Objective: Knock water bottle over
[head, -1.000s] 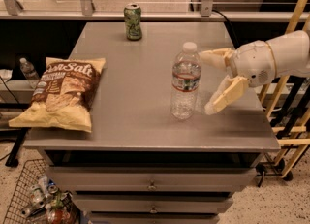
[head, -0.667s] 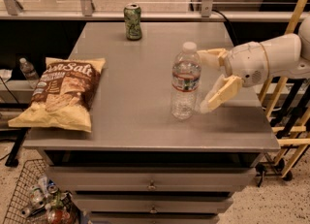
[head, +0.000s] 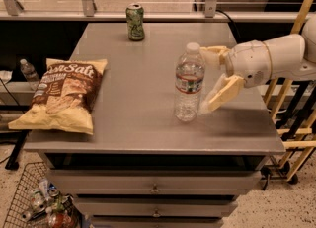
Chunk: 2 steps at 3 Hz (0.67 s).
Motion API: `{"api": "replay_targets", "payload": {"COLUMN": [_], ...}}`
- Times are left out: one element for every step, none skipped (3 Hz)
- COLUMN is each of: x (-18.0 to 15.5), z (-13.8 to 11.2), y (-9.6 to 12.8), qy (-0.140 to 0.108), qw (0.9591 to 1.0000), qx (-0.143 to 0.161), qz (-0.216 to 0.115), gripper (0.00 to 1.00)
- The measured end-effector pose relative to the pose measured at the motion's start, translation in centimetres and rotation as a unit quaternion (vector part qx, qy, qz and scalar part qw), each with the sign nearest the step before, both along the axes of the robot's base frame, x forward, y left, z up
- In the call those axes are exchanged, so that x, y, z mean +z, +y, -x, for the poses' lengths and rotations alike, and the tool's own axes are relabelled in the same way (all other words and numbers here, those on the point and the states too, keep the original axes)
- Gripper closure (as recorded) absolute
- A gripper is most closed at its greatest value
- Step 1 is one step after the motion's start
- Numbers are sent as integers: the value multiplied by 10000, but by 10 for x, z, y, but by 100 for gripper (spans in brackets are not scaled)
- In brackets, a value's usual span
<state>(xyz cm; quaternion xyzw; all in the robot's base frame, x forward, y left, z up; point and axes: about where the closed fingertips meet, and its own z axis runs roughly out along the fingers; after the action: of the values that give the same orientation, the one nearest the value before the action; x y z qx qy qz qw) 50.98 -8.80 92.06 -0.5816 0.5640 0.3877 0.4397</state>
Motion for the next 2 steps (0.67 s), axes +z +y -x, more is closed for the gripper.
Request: {"api": "replay_targets", "payload": {"x": [3, 3], "z": [3, 6], "y": [6, 9], "qy": [-11, 12], "qw": [9999, 9998], "qx": [72, 110], "qz": [-102, -178], "gripper": [18, 41]}}
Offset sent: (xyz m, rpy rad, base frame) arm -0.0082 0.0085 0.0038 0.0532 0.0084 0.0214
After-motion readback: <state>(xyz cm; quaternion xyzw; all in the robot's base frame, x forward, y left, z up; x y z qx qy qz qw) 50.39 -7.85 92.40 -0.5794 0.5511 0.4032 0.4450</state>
